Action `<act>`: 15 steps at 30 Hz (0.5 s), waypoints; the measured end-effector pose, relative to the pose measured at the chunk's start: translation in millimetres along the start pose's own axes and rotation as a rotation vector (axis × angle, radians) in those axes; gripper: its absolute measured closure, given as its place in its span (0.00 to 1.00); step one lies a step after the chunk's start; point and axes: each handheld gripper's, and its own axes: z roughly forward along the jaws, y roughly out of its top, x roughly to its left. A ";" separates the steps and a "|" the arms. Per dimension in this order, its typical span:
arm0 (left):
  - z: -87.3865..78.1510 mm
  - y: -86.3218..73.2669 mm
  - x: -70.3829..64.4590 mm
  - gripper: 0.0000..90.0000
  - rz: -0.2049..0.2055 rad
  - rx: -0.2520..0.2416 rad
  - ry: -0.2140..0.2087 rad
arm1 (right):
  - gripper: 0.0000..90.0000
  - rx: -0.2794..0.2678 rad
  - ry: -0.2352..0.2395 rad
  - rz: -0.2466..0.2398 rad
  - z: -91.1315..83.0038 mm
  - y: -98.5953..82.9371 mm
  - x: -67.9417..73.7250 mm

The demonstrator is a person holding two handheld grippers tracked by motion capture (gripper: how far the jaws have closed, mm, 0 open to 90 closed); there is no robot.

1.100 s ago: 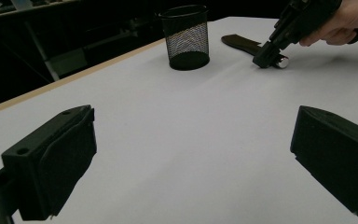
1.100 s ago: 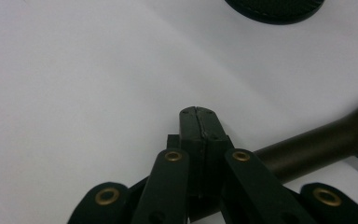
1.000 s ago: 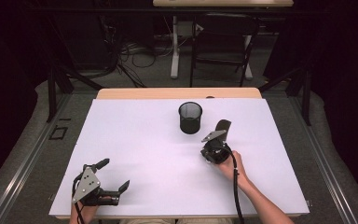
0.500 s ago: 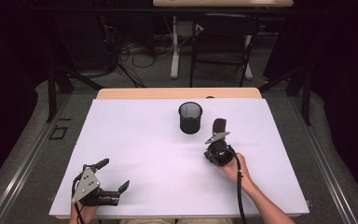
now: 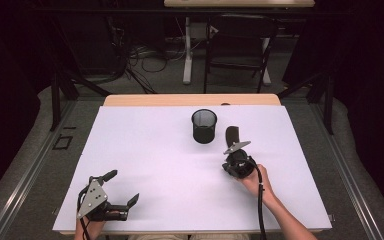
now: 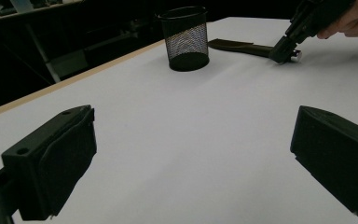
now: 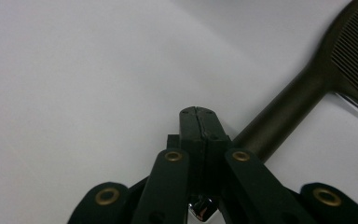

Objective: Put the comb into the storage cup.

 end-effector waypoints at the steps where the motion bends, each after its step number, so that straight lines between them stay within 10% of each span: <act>1: 0.0 0.0 0.0 0.00 0.000 0.000 0.000 | 1.00 0.002 -0.001 0.005 -0.4 -0.5 -0.4; 15: 1.0 -0.2 0.8 0.00 0.005 0.002 -0.004 | 1.00 0.016 -0.005 0.018 -3.9 -3.5 -7.1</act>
